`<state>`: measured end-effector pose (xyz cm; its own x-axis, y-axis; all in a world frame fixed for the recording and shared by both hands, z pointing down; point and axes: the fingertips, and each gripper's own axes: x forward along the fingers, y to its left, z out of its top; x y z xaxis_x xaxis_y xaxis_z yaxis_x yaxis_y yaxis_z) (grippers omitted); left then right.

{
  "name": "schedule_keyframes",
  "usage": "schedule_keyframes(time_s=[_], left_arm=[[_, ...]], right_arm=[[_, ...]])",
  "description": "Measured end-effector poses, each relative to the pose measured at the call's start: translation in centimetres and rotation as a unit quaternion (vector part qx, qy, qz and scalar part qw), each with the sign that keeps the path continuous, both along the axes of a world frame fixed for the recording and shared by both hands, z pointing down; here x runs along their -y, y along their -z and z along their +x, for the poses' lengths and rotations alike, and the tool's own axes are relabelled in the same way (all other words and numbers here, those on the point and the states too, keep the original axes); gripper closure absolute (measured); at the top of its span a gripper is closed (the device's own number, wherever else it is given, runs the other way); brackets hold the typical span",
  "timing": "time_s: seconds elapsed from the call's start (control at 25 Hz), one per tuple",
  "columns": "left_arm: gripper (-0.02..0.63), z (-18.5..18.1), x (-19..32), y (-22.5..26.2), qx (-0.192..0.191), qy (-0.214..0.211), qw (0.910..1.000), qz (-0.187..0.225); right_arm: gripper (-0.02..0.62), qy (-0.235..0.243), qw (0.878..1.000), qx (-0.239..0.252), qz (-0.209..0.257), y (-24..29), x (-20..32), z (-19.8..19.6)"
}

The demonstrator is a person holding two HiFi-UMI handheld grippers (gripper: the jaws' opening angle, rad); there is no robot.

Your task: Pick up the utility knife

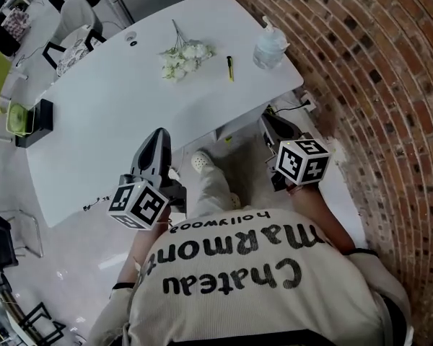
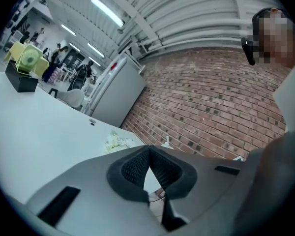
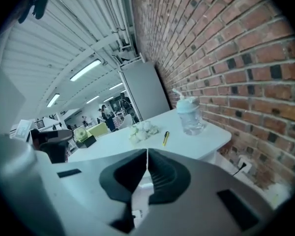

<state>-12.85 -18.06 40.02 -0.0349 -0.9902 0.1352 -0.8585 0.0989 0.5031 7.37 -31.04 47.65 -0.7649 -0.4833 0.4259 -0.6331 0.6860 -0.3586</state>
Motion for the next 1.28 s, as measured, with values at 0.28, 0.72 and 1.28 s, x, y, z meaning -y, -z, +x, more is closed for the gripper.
schedule_keyframes(time_s=[0.28,0.72,1.28], left_arm=[[0.604,-4.7,2.5,-1.3,-0.003,0.014,0.9999,-0.006],[0.604,-11.9,4.6,-5.1,-0.024,0.057,0.9967,-0.052],[0.604,-16.3,7.1,-7.0,-0.031,0.081,0.9931,-0.079]], right_arm=[[0.554,-0.021,0.999,-0.034,-0.021,-3.0,4.0,-2.9],[0.508,-0.015,0.995,-0.074,-0.058,-8.1,9.7,-9.1],[0.5,-0.003,0.988,-0.138,-0.074,-12.1,14.2,-12.2]])
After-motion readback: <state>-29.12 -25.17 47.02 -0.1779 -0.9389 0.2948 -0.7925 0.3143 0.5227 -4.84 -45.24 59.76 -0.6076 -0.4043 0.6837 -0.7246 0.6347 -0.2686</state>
